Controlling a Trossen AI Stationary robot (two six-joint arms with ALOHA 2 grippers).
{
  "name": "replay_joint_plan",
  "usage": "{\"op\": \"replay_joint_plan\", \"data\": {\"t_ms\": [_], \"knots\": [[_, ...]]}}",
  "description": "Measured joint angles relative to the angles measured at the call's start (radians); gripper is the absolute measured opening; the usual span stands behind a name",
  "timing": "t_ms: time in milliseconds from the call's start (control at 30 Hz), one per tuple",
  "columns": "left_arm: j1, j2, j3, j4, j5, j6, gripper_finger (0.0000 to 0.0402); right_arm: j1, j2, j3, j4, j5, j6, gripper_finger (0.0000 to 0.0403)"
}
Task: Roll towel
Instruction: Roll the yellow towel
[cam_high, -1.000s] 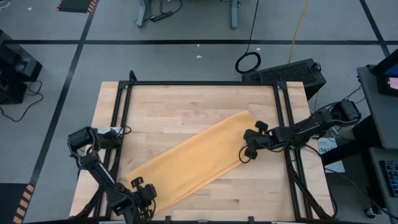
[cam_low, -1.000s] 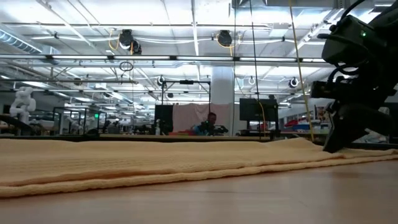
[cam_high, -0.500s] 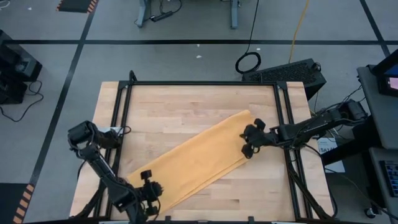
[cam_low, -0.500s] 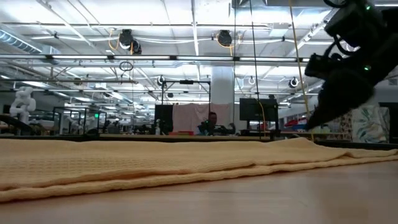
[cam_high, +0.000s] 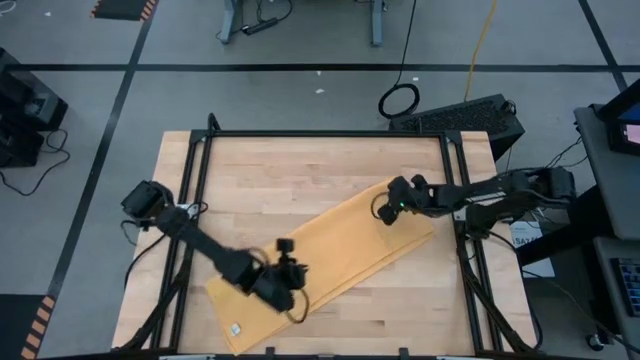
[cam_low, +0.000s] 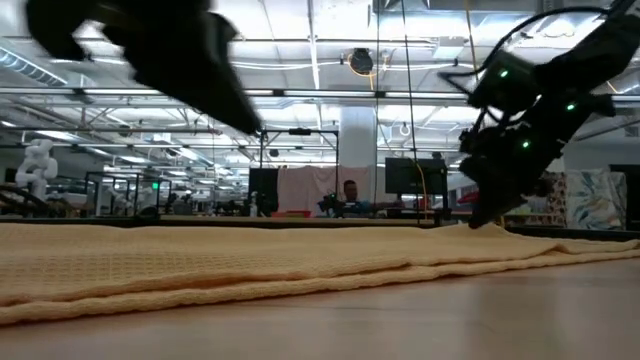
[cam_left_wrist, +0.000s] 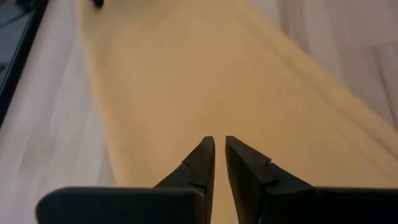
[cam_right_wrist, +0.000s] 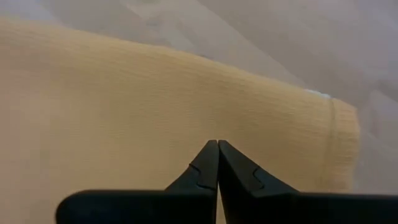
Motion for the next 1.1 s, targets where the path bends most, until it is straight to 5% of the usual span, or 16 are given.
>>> {"op": "replay_joint_plan", "data": {"t_ms": [267,767,1100], "knots": [[0.216,0.0,0.0,0.158,0.185,0.321,0.0047,-0.184,0.201,0.115,-0.012,-0.046,-0.168,0.0],[0.336,0.0,0.0,0.193,0.242,0.378,0.0047,-0.386,0.5,0.474,-0.016,-0.054,-0.549,0.0],[0.327,0.0,0.0,0.194,0.242,0.374,0.0047,-0.296,0.392,0.555,-0.328,-0.099,-0.427,0.0]]}}
